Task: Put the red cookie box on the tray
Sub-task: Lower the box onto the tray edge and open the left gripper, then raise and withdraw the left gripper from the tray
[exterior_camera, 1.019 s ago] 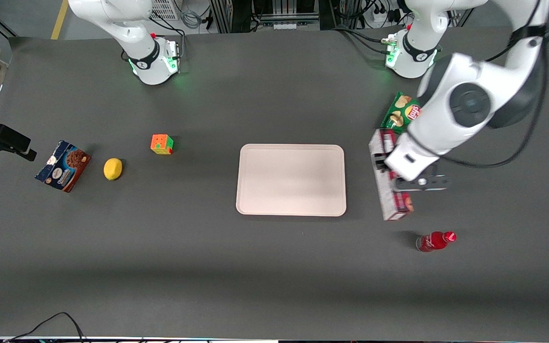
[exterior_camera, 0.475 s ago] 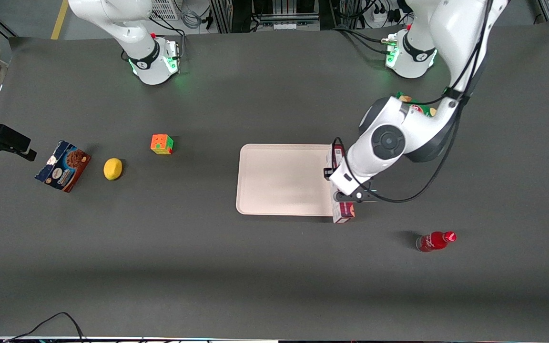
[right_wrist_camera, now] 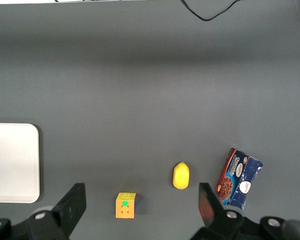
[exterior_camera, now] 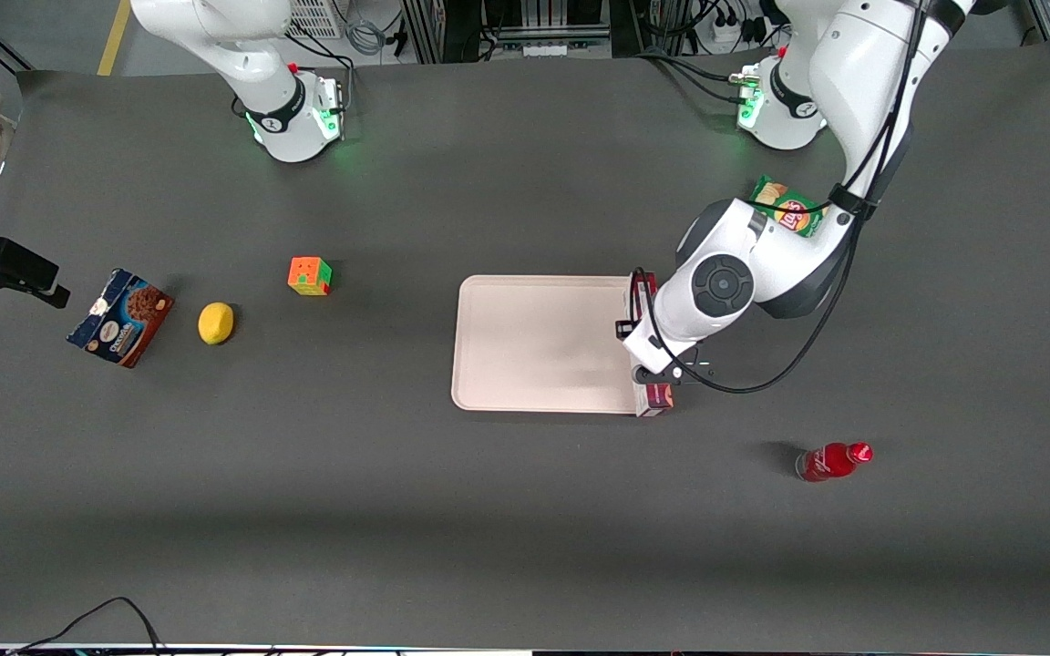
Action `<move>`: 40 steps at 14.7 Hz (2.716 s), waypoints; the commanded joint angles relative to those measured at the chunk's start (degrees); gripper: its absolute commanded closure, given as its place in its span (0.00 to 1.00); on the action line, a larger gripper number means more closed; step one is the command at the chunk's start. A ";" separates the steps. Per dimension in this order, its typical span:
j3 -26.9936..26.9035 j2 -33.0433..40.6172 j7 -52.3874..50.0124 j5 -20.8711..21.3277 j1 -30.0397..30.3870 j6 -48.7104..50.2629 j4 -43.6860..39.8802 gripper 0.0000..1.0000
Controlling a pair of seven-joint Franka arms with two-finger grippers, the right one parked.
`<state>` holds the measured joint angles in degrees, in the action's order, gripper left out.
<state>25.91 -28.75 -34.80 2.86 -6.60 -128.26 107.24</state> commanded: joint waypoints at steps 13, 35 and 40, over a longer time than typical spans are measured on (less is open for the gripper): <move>1.25 0.19 -4.14 3.91 -0.61 -5.77 4.21 0.72; -0.24 5.18 7.00 -1.68 4.12 15.48 -14.78 0.00; -9.81 14.15 22.99 -5.67 7.03 24.44 -15.39 0.00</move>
<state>20.69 -20.41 -20.25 -1.18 -0.58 -109.19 91.42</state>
